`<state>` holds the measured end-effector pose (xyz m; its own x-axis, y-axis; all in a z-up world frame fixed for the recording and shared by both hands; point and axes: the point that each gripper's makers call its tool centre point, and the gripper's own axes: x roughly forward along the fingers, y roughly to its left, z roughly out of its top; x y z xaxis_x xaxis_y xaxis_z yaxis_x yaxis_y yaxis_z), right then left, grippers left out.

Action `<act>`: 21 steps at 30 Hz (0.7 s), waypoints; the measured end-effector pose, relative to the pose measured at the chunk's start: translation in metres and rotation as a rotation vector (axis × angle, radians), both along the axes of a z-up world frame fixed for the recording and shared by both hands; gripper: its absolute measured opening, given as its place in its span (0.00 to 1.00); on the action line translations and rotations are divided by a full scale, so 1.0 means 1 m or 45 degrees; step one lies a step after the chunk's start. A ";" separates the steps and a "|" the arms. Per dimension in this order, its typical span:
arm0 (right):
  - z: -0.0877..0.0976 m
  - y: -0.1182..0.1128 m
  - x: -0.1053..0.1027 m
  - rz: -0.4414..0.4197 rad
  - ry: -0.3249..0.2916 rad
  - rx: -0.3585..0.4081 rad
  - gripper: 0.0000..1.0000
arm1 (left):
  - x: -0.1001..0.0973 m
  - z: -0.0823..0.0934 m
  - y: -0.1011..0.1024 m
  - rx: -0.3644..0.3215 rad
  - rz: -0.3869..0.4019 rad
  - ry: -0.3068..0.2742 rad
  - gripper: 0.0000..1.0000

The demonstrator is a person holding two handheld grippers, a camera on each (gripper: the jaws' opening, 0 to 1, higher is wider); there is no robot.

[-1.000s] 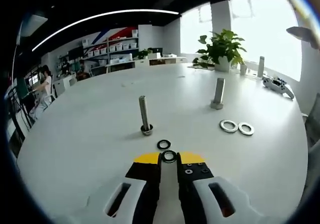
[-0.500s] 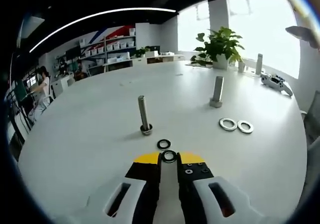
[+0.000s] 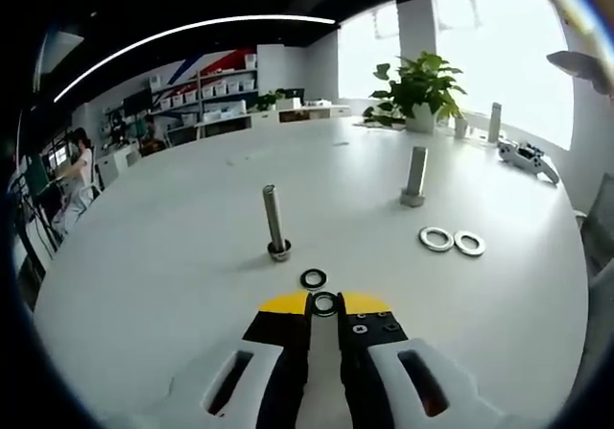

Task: Place the washer onto the threaded stud by aligning its center hole with the stud, sliding it down to the base, and recovering from edge contact or off-axis alignment until the washer reaches the visible bottom stop.

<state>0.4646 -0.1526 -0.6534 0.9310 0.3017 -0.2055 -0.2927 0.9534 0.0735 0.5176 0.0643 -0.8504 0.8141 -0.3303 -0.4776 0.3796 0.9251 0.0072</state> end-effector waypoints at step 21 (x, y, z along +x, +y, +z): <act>0.001 0.003 -0.001 0.004 -0.005 -0.004 0.61 | -0.006 0.016 0.008 0.021 0.014 -0.009 0.08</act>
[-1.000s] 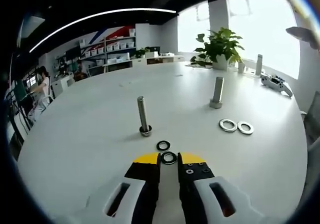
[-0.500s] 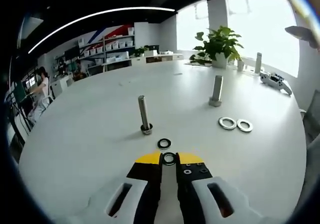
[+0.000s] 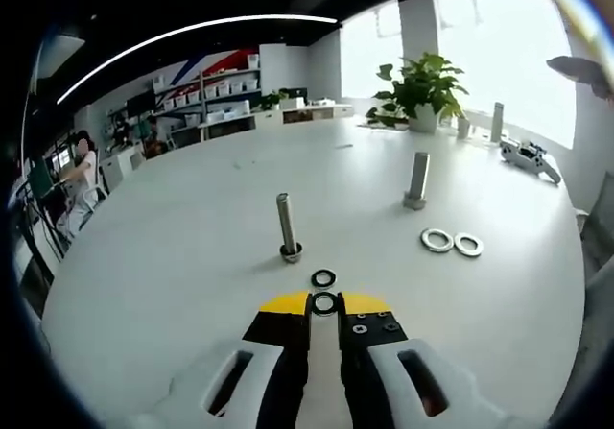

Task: Place the washer onto the threaded stud by aligning its center hole with the stud, sliding it down to the base, and recovering from edge contact or off-axis alignment until the washer reaches the visible bottom stop.

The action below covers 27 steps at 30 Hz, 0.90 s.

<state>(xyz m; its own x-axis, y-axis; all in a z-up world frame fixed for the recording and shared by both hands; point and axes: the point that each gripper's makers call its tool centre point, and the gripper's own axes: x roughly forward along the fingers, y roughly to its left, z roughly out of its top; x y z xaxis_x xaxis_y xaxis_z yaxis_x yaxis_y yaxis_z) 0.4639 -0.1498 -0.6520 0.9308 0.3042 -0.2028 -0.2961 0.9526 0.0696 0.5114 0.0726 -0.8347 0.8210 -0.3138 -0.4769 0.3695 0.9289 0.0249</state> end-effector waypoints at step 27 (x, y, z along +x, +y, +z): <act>0.002 0.002 -0.002 0.006 -0.006 -0.011 0.61 | 0.038 0.054 0.009 0.022 -0.045 -0.072 0.08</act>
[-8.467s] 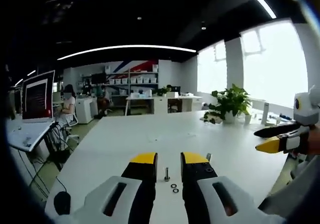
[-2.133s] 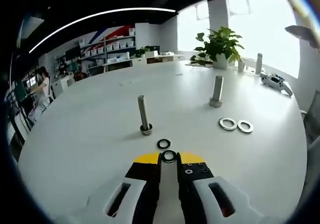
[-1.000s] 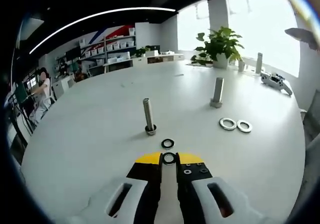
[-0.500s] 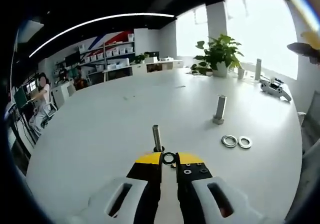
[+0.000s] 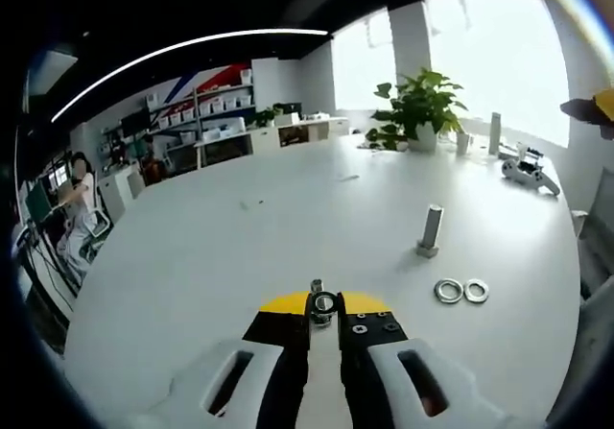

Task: Place the washer onto the threaded stud by aligning its center hole with the stud, sliding it down to the base, and recovering from edge contact or off-axis alignment until the washer reaches the visible bottom stop.

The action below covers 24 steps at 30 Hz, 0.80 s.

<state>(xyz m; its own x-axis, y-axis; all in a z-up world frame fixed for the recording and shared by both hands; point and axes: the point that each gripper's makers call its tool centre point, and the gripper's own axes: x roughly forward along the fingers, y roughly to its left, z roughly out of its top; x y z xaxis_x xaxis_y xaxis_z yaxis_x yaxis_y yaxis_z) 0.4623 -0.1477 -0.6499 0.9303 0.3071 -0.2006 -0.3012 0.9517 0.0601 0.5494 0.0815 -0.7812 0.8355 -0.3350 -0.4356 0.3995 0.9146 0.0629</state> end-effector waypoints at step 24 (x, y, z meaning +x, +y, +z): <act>-0.001 -0.004 0.001 -0.011 -0.005 -0.005 0.61 | 0.020 0.001 -0.003 0.049 -0.042 0.103 0.08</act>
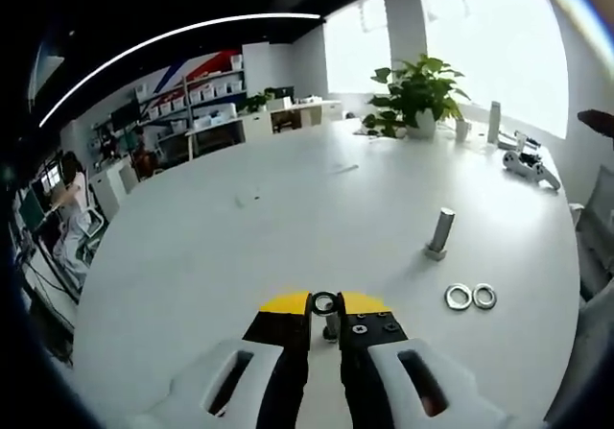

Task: Place the washer onto the threaded stud by aligning its center hole with the stud, sliding it down to the base, and recovering from edge contact or off-axis alignment until the washer reaches the visible bottom stop.

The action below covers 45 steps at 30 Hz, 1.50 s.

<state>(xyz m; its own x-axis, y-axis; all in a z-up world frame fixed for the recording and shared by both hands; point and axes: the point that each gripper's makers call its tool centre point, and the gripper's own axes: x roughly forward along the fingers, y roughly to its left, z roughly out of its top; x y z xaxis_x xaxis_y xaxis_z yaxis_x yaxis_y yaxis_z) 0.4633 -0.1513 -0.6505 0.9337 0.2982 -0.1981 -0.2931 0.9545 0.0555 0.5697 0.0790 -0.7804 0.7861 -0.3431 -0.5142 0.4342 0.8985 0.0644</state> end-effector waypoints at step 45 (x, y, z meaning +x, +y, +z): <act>0.002 -0.005 0.001 -0.016 -0.012 0.021 0.61 | -0.001 -0.008 -0.008 0.041 -0.028 0.034 0.11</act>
